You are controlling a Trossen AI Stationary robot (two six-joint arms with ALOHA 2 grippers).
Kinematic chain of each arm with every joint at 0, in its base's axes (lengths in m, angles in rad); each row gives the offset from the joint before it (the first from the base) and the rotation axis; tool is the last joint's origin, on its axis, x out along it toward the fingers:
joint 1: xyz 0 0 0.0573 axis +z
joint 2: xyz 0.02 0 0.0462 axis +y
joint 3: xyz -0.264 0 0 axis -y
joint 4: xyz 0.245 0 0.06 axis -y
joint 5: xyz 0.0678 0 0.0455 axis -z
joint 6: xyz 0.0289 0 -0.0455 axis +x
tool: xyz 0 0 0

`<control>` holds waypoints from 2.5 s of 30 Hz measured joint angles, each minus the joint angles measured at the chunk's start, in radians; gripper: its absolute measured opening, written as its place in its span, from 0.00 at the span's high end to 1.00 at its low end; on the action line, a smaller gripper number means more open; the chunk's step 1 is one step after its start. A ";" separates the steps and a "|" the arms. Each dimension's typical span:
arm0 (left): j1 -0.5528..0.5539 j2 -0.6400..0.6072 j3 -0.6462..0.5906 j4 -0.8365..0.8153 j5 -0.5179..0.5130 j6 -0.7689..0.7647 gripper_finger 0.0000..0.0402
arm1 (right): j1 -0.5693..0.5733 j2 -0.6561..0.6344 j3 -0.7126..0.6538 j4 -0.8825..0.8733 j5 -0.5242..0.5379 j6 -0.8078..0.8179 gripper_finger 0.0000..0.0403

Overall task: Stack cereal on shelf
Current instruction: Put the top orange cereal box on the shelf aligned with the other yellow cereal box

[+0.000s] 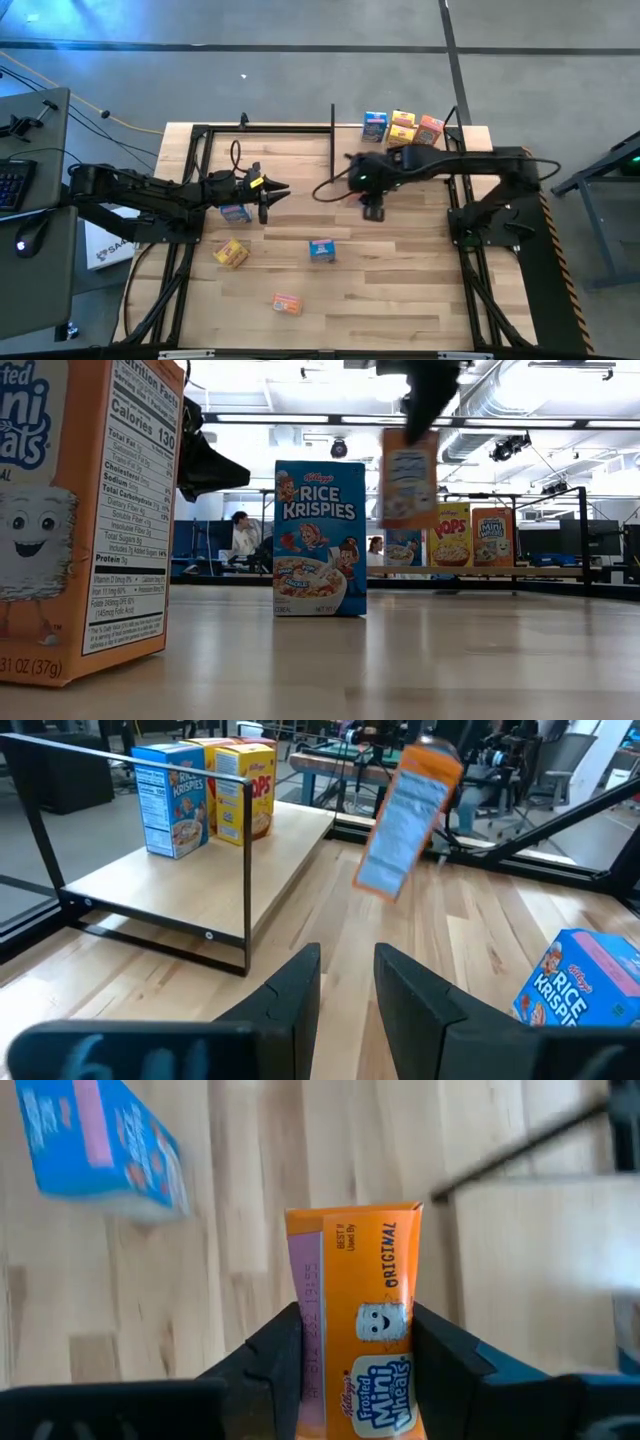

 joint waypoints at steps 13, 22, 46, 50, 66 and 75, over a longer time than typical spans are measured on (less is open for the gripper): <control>0.000 0.000 0.000 -0.003 0.001 -0.003 0.78 | -0.165 -0.377 -0.316 -0.038 -0.002 -0.060 0.68; 0.000 0.000 0.000 0.005 0.003 -0.008 0.78 | -0.258 -0.456 -0.353 -0.094 -0.004 -0.106 0.68; -0.013 0.000 0.000 0.001 0.008 0.002 0.78 | -0.413 -0.494 -0.354 -0.130 0.020 -0.266 0.68; -0.013 0.000 0.000 0.001 0.003 0.002 0.78 | -0.471 -0.503 -0.354 -0.141 0.009 -0.305 0.68; -0.013 0.000 0.000 0.000 0.000 0.002 0.78 | -0.699 -0.502 -0.499 -0.002 0.013 -0.424 0.68; -0.013 0.000 0.000 0.000 0.000 0.002 0.78 | -0.811 -0.470 -0.529 0.114 -0.002 -0.465 0.68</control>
